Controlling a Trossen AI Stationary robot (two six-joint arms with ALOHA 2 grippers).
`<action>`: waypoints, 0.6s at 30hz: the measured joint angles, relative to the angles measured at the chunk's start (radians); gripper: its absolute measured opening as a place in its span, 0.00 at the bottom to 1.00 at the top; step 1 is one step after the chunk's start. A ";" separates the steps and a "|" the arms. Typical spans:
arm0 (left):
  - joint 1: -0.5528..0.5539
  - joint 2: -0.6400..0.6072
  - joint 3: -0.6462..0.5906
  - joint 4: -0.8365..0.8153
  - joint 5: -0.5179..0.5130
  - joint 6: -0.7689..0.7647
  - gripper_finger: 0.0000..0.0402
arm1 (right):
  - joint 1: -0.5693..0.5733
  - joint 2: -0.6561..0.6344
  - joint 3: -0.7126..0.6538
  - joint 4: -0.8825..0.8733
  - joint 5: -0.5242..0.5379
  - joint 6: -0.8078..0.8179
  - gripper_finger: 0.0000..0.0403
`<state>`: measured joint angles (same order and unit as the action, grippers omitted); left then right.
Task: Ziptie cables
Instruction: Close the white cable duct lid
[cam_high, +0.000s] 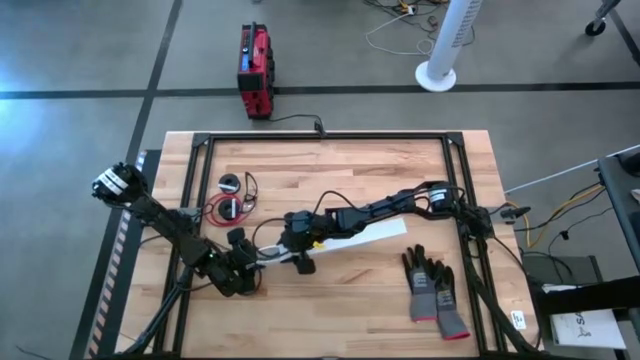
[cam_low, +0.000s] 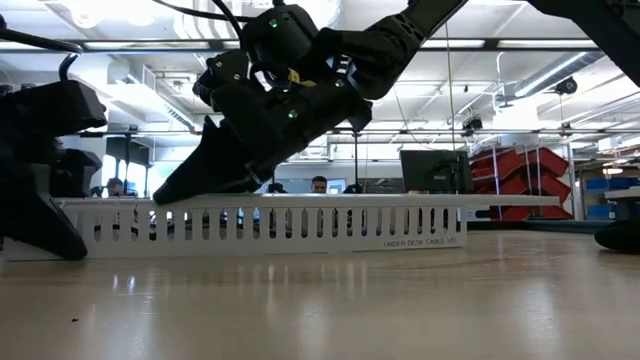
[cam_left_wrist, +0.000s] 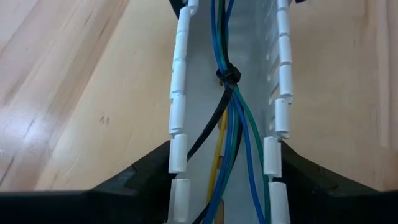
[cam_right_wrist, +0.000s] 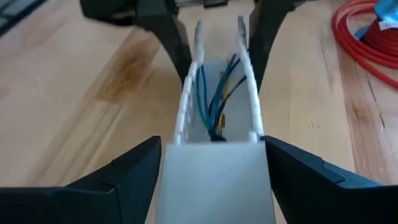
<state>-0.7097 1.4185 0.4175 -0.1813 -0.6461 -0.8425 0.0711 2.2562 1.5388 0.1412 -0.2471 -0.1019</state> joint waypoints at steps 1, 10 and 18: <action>0.000 0.000 0.000 0.002 -0.001 0.002 0.52 | 0.000 0.002 0.001 0.014 0.000 0.013 0.64; 0.001 -0.001 0.000 0.004 -0.004 0.002 0.52 | -0.002 0.003 0.010 0.003 0.004 -0.014 0.50; 0.003 -0.002 0.000 0.006 -0.005 -0.016 0.52 | 0.001 -0.026 0.028 -0.105 0.084 -0.123 0.63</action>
<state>-0.7063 1.4162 0.4171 -0.1754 -0.6509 -0.8585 0.0723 2.2305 1.5673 0.0359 -0.1629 -0.2245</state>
